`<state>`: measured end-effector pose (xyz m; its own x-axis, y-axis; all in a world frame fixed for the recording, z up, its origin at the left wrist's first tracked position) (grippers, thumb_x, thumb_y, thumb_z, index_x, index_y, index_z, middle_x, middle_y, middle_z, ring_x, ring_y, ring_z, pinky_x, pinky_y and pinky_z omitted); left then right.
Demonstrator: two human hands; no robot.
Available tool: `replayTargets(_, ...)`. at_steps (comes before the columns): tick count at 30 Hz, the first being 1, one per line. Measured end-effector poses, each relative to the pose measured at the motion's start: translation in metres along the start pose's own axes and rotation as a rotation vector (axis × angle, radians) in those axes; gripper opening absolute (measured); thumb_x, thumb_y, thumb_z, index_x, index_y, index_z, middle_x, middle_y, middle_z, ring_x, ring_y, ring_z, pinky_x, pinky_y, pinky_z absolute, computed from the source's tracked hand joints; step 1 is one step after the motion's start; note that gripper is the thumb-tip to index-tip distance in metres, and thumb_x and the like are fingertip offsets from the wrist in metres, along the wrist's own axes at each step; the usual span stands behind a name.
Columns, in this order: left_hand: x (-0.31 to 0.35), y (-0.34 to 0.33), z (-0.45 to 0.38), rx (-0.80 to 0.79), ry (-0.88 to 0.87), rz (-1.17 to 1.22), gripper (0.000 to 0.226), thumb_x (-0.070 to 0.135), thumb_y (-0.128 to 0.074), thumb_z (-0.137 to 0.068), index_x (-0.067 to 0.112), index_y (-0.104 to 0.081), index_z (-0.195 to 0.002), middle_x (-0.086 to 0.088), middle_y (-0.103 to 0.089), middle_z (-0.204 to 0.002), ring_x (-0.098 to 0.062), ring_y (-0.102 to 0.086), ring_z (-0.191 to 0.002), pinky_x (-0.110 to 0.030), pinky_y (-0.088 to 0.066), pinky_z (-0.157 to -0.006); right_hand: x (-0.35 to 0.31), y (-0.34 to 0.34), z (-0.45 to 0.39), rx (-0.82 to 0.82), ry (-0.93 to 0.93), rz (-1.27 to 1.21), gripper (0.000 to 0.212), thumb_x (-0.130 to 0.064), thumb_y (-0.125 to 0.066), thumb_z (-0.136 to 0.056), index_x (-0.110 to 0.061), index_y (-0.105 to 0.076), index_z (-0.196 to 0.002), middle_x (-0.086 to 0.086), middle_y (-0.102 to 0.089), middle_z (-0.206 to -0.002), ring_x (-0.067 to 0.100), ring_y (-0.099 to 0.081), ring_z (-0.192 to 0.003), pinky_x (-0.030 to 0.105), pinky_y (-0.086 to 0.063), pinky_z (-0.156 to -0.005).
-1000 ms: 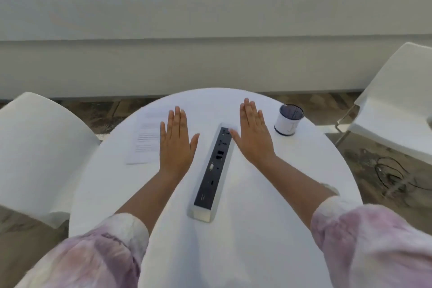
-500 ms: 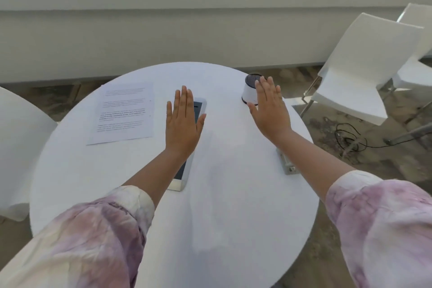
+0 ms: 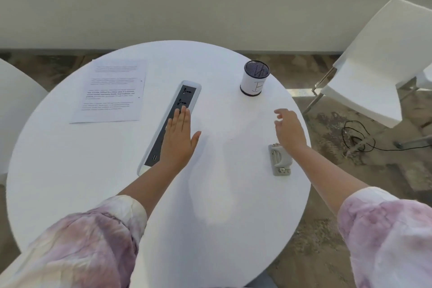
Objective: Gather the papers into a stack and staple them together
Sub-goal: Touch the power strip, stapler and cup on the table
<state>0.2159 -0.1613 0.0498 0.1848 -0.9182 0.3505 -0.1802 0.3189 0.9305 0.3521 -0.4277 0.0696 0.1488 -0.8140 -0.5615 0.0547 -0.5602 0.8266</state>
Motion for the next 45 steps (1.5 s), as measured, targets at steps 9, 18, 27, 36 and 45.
replayTargets(9,-0.059,-0.045,0.045,-0.218,0.306,-0.171,0.084,0.059,-0.031,-0.089,0.010,0.005,-0.147,-0.004,0.010,-0.157,-0.021,0.009,-0.145,-0.047,0.002,-0.115,0.064,-0.026,-0.022,-0.186,-0.151,0.033,0.025,-0.006,-0.044,-0.090,-0.008,-0.059,-0.110,0.016,-0.057,-0.114,0.018,-0.049,-0.086,0.027,-0.039,-0.075)
replayTargets(18,-0.089,-0.066,0.062,-0.515,0.388,-0.190,0.099,0.072,-0.031,-0.081,0.015,0.020,-0.144,0.001,0.025,-0.154,-0.018,0.018,-0.143,-0.057,-0.004,-0.112,0.082,-0.045,-0.042,-0.293,-0.272,0.173,0.029,-0.002,-0.044,-0.090,-0.004,-0.057,-0.116,0.016,-0.058,-0.122,0.032,-0.054,-0.110,0.032,-0.042,-0.082)
replayTargets(27,-0.098,-0.063,0.064,-0.483,0.268,-0.156,0.122,0.081,0.036,-0.041,0.018,0.018,-0.144,0.011,0.031,-0.144,-0.014,0.017,-0.143,-0.053,0.001,-0.113,0.088,-0.038,-0.044,-0.252,-0.287,0.279,0.020,-0.002,-0.053,-0.086,-0.002,-0.069,-0.097,0.017,-0.067,-0.108,0.035,-0.061,-0.098,0.034,-0.049,-0.078)
replayTargets(36,-0.110,-0.057,0.066,-0.517,0.070,-0.199,0.103,0.073,0.039,-0.051,0.016,0.025,-0.135,0.009,0.029,-0.146,-0.002,0.023,-0.134,-0.051,-0.004,-0.113,0.071,-0.044,-0.033,-0.230,-0.253,0.306,0.012,-0.008,-0.061,-0.084,-0.002,-0.070,-0.090,0.016,-0.068,-0.098,0.034,-0.061,-0.093,0.032,-0.045,-0.074)
replayTargets(45,-0.107,-0.057,0.067,-0.506,0.081,-0.149,0.105,0.074,0.039,-0.050,0.015,0.023,-0.136,0.009,0.030,-0.144,-0.004,0.024,-0.136,-0.052,0.001,-0.113,0.068,-0.051,-0.028,-0.182,-0.282,0.360,0.015,-0.009,-0.058,-0.086,-0.002,-0.071,-0.088,0.016,-0.069,-0.090,0.034,-0.063,-0.084,0.030,-0.041,-0.065)
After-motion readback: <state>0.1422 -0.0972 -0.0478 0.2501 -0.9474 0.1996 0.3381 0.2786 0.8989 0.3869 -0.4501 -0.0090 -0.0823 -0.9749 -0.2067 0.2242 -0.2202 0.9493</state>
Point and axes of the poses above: each hand's wrist, its own z-axis away from the middle knuckle, its own y-axis out of the back of the hand, x = y × z, the point moved 8 cm from there along -z, towards the middle knuckle
